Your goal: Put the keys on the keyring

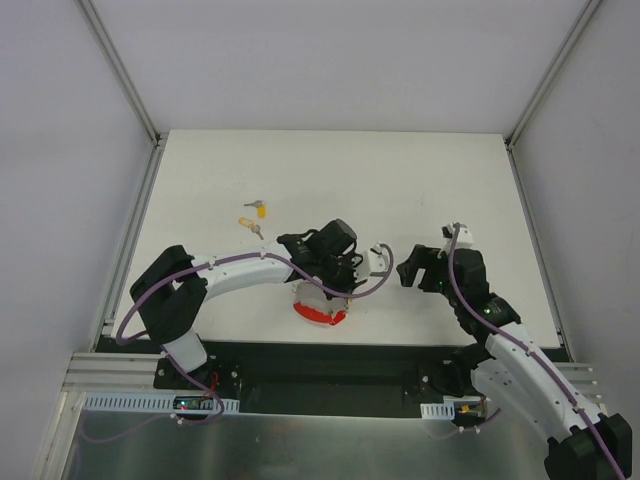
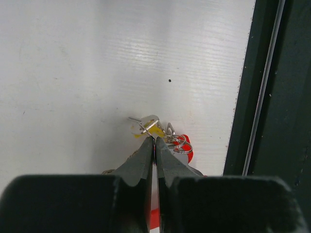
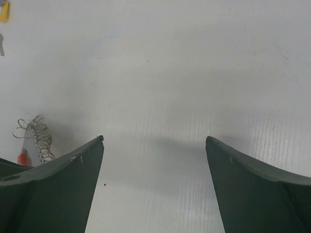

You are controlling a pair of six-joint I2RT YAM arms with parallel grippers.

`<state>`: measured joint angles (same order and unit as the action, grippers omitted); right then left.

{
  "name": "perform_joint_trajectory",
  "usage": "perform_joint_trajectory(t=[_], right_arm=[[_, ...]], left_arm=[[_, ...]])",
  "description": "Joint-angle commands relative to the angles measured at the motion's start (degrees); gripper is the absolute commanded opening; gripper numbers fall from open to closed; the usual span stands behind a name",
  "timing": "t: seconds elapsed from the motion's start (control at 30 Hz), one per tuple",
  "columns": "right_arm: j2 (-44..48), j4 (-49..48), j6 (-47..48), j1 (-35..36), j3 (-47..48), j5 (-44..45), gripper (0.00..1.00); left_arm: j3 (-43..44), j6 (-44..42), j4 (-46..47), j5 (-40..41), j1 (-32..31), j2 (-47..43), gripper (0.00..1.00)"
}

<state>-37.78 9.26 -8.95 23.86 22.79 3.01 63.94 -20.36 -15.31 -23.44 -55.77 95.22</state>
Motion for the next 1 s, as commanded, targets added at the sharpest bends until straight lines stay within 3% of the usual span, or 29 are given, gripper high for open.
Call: perform_joint_trajectory(t=[0.0,0.33,0.7,0.97], right_arm=[[-0.45,-2.84,1.04,-0.21,0.07,-2.48,0.89],[-0.54,-1.70,1.39,-0.22,0.15,-0.90,0.89],[-0.63,-1.78,1.65,-0.30,0.33,-0.81,0.88],[0.34,-7.84,2.36,-0.21,-0.81,-11.43,0.84]], left_arm=[[0.47,0.58,1.33,-1.60,-0.39,1.53,0.00],[3.56,4.18,1.60,0.94,-3.91,7.44,0.00],[5.23,3.57,2.13,9.81,1.36,1.73,0.00],[-1.71,1.12,5.11,6.04,1.72,-9.07,0.00]])
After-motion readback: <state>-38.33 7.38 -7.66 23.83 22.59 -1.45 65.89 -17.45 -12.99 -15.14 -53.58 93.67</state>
